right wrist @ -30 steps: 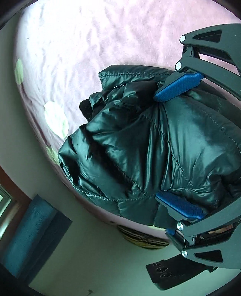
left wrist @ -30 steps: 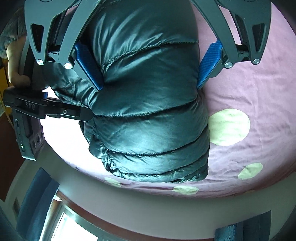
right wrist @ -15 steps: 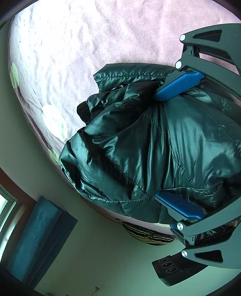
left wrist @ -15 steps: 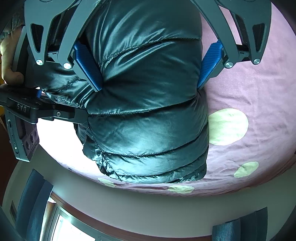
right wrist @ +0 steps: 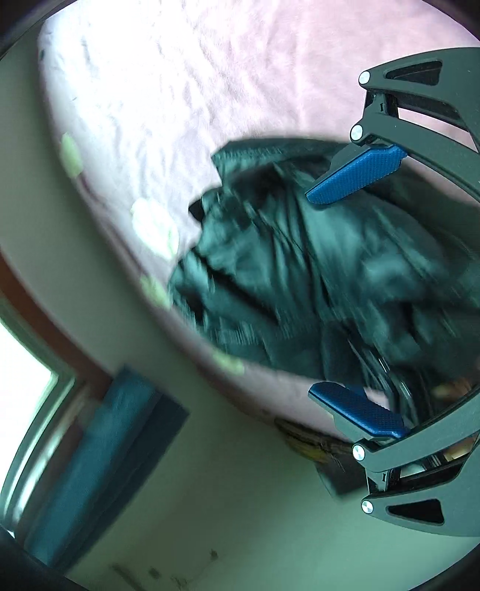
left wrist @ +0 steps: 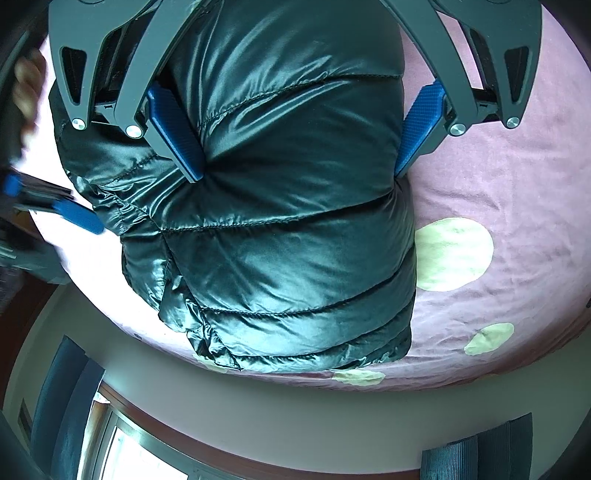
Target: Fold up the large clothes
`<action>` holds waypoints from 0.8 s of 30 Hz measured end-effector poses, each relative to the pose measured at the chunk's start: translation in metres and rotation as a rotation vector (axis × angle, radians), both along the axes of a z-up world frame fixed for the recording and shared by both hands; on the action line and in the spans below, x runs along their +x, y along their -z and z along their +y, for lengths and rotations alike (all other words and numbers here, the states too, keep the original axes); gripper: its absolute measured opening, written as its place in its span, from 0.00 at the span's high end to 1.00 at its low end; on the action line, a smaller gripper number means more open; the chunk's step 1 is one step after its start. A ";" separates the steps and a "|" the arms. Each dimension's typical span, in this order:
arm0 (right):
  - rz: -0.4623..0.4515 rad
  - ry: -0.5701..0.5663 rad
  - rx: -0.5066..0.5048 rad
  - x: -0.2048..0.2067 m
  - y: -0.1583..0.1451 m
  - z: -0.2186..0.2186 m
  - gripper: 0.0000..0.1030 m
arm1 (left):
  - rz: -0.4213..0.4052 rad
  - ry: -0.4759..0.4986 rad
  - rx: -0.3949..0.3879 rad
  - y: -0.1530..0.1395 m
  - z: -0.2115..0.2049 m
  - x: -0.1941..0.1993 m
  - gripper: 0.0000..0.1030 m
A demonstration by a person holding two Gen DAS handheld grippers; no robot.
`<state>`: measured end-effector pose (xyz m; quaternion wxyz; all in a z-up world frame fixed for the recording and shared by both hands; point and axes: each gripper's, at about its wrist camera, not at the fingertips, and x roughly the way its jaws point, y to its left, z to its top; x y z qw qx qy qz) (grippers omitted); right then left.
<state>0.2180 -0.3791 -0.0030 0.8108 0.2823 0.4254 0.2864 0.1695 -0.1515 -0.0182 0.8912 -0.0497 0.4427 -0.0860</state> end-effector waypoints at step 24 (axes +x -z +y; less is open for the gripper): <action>0.097 -0.076 0.094 -0.049 0.018 0.001 0.07 | -0.008 0.000 0.007 0.004 -0.001 0.003 0.02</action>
